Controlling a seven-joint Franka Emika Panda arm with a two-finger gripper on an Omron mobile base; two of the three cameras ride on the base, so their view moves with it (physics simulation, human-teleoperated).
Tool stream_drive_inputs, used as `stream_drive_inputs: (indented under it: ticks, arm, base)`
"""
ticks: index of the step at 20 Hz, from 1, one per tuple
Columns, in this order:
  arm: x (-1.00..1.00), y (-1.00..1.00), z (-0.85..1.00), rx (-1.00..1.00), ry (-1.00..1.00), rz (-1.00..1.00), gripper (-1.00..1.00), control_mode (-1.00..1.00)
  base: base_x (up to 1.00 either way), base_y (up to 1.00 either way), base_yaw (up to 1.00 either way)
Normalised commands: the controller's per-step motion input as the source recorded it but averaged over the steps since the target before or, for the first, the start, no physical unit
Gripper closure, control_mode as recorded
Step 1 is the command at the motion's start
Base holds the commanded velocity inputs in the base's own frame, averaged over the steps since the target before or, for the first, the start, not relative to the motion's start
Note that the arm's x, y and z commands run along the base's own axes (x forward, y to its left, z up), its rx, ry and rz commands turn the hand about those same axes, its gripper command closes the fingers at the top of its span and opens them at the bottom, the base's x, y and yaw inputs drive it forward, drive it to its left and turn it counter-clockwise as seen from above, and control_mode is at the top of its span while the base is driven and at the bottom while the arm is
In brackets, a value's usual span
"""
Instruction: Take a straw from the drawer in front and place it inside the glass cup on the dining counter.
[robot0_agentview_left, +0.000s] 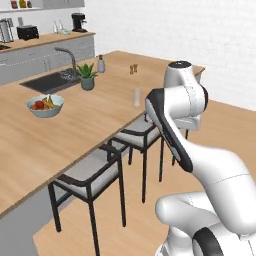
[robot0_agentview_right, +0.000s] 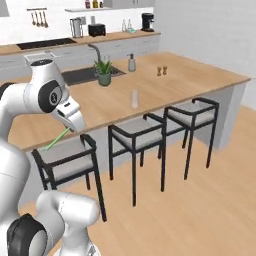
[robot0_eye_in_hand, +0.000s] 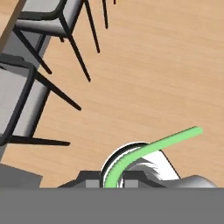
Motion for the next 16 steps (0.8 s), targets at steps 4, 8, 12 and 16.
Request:
stream_drive_inputs:
  ticks: [4,8,12,16]
  arm:
    - [0.00,0.00,0.00,0.00,0.00,0.00,1.00,1.00]
    - [0.00,0.00,0.00,0.00,0.00,0.00,1.00,1.00]
    - [0.00,0.00,0.00,0.00,0.00,0.00,1.00,1.00]
    - [0.00,0.00,0.00,0.00,0.00,0.00,1.00,1.00]
  base:
    - [0.38,-0.90,0.48]
    - [0.37,-0.88,0.48]
    - [0.36,-0.84,0.50]
    - [0.20,-0.82,0.54]
